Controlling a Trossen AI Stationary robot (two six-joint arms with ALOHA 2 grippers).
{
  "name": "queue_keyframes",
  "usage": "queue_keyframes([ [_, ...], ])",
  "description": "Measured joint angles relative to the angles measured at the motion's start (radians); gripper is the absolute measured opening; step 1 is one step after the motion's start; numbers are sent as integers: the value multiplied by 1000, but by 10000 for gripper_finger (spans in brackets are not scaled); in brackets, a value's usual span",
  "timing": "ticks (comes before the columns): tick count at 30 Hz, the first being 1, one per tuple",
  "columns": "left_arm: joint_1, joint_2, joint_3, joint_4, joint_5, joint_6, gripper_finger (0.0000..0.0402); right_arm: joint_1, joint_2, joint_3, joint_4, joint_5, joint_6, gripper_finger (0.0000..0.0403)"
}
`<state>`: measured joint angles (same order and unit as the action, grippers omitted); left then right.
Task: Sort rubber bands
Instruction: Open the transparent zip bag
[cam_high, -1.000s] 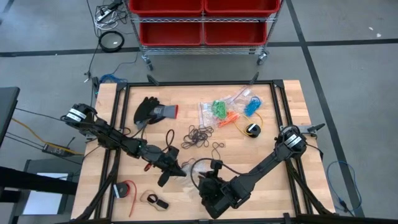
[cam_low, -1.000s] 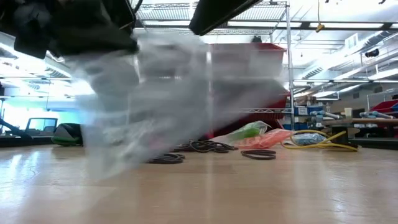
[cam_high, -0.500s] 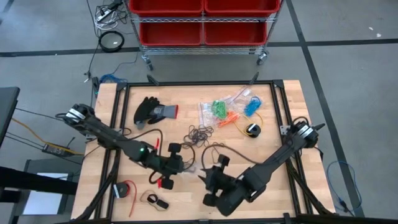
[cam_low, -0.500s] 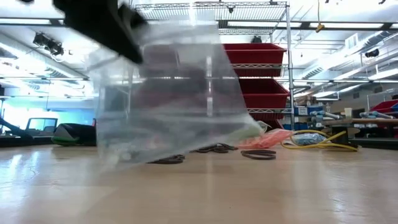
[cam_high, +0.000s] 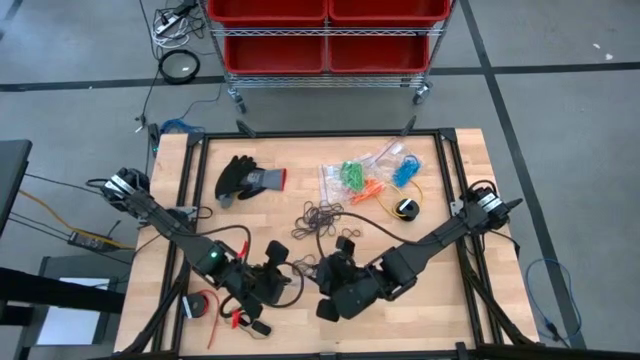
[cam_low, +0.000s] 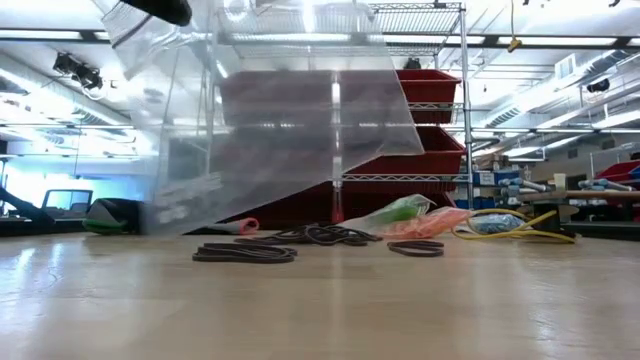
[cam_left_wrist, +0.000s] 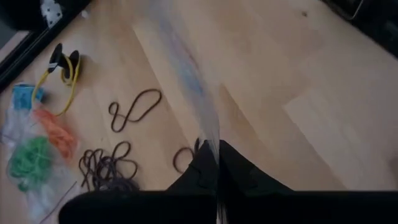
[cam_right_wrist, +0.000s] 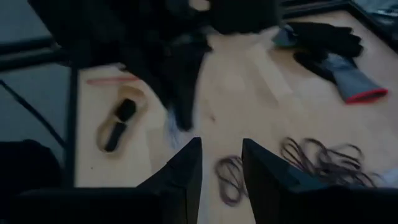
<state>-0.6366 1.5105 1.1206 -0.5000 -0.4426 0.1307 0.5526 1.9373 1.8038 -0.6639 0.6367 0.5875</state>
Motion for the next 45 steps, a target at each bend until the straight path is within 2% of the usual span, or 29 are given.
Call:
queue_keyframes([
  [3, -1, 0, 0, -26, -8, 0, 0, -25, 0, 0, 57, -74, -22, 100],
  [8, -1, 1, 0, -56, -9, -3, 0, -55, 0, 0, 132, -107, -49, 100],
  [12, -1, 1, 0, -56, -9, -3, 0, -70, 6, -1, 156, -185, -32, 99],
  [22, -1, 1, 0, -52, -9, -3, 0, -86, 8, -101, 224, -283, 34, 98],
  [36, -1, 2, -1, -23, -9, 0, 0, -104, 10, -118, 221, -265, 39, 98],
  [45, -27, 2, -1, -21, -9, 54, 1, -110, 10, -118, 216, -279, 38, 98],
])
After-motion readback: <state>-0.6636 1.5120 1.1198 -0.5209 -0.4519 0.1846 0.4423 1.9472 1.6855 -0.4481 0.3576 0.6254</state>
